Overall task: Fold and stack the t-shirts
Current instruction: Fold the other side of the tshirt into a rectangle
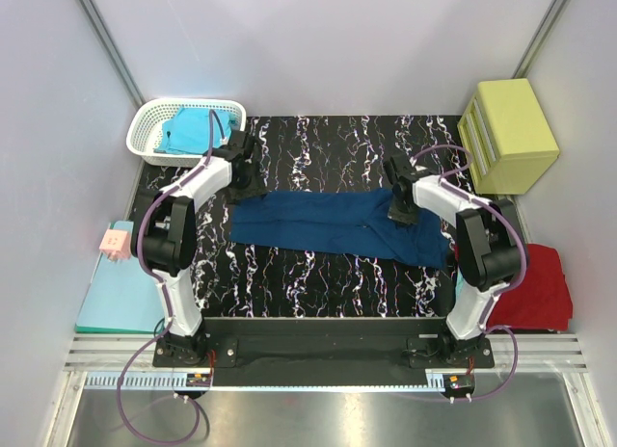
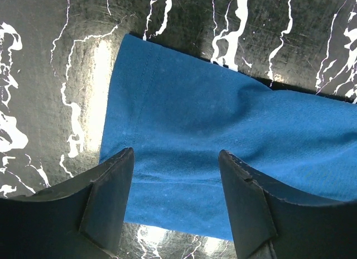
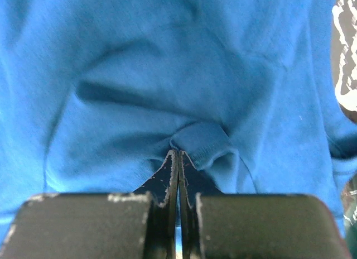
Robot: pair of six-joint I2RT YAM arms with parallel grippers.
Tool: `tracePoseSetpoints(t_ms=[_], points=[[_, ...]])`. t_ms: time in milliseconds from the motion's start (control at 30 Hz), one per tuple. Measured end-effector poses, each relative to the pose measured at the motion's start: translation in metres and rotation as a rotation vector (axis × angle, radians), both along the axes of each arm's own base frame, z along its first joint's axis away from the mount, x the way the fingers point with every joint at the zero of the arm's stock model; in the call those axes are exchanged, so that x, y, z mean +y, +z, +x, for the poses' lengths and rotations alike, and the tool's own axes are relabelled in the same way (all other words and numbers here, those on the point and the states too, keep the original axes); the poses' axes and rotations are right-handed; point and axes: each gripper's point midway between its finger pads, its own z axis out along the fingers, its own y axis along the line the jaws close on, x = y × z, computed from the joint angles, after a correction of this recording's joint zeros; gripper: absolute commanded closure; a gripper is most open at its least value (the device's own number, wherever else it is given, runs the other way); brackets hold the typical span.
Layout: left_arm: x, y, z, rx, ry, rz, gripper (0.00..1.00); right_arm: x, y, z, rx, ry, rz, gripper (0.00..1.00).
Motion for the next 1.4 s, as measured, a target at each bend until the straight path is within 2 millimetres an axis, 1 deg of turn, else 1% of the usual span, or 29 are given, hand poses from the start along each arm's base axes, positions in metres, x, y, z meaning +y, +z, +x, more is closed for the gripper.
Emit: tracePoseSetpoints(t_ms=[67, 100, 200, 267, 367, 433, 600, 667, 800, 833, 867, 900, 933, 967, 1033, 1067, 1100, 1167, 1200, 1233, 1267, 1300, 1367, 1400], points=[[-0.001, 0.000, 0.000, 0.000, -0.003, 0.000, 0.35, 0.001, 0.006, -0.005, -0.010, 0.005, -0.001, 1.00], [-0.002, 0.000, -0.001, 0.001, -0.005, -0.001, 0.35, 0.003, 0.012, -0.008, -0.023, 0.011, -0.001, 1.00], [-0.007, 0.000, -0.002, 0.002, -0.017, -0.003, 0.35, 0.017, 0.039, -0.014, -0.088, 0.047, 0.013, 1.00], [-0.010, -0.001, -0.003, 0.005, -0.025, -0.005, 0.35, 0.025, 0.053, -0.018, -0.126, 0.063, 0.031, 1.00], [-0.014, -0.003, -0.004, 0.011, -0.034, -0.007, 0.36, 0.031, 0.062, -0.031, -0.147, 0.077, 0.046, 1.00], [-0.017, -0.004, -0.006, 0.015, -0.041, -0.010, 0.36, 0.030, 0.059, -0.043, -0.132, 0.078, 0.044, 1.00], [-0.022, -0.005, -0.007, 0.017, -0.054, -0.014, 0.36, 0.027, 0.037, -0.077, -0.055, 0.079, 0.031, 1.00], [-0.024, -0.006, -0.008, 0.019, -0.058, -0.015, 0.36, 0.028, 0.032, -0.089, -0.033, 0.080, 0.032, 1.00], [-0.026, -0.009, -0.009, 0.028, -0.063, -0.013, 0.37, 0.038, 0.025, -0.108, -0.002, 0.106, 0.062, 1.00], [-0.026, -0.011, -0.009, 0.031, -0.065, -0.012, 0.37, 0.041, 0.024, -0.110, 0.004, 0.115, 0.069, 0.98], [-0.027, -0.012, -0.010, 0.033, -0.066, -0.012, 0.37, 0.043, 0.024, -0.113, 0.009, 0.122, 0.070, 0.83], [-0.027, -0.012, -0.010, 0.035, -0.067, -0.011, 0.37, 0.045, 0.024, -0.113, 0.010, 0.126, 0.071, 0.77], [-0.027, -0.013, -0.010, 0.036, -0.068, -0.011, 0.37, 0.045, 0.025, -0.113, 0.004, 0.120, 0.070, 0.71], [-0.028, -0.013, -0.010, 0.036, -0.069, -0.011, 0.37, 0.043, 0.027, -0.112, -0.001, 0.119, 0.058, 0.62], [-0.028, -0.013, -0.011, 0.036, -0.070, -0.010, 0.37, 0.040, 0.037, -0.103, -0.028, 0.112, 0.038, 0.59], [-0.028, -0.013, -0.011, 0.037, -0.070, -0.010, 0.37, 0.040, 0.046, -0.095, -0.048, 0.111, 0.035, 0.57], [-0.028, -0.013, -0.011, 0.039, -0.071, -0.010, 0.37, 0.039, 0.059, -0.082, -0.082, 0.101, 0.042, 0.57], [-0.028, -0.014, -0.012, 0.040, -0.071, -0.009, 0.37, 0.033, 0.083, -0.052, -0.148, 0.065, 0.056, 0.58], [-0.028, -0.015, -0.012, 0.042, -0.071, -0.009, 0.37, 0.029, 0.091, -0.040, -0.172, 0.048, 0.060, 0.60], [-0.028, -0.015, -0.013, 0.042, -0.071, -0.008, 0.38, 0.021, 0.099, -0.023, -0.199, 0.020, 0.062, 0.62], [-0.028, -0.015, -0.013, 0.044, -0.072, -0.008, 0.38, 0.013, 0.103, -0.010, -0.214, 0.000, 0.058, 0.66], [-0.028, -0.015, -0.013, 0.045, -0.072, -0.008, 0.38, 0.005, 0.103, 0.001, -0.221, -0.019, 0.052, 0.72], [-0.028, -0.017, -0.013, 0.048, -0.074, -0.007, 0.39, -0.008, 0.094, 0.015, -0.197, -0.046, 0.033, 0.78], [-0.028, -0.018, -0.014, 0.051, -0.076, -0.006, 0.40, -0.010, 0.087, 0.019, -0.180, -0.052, 0.027, 0.80]])
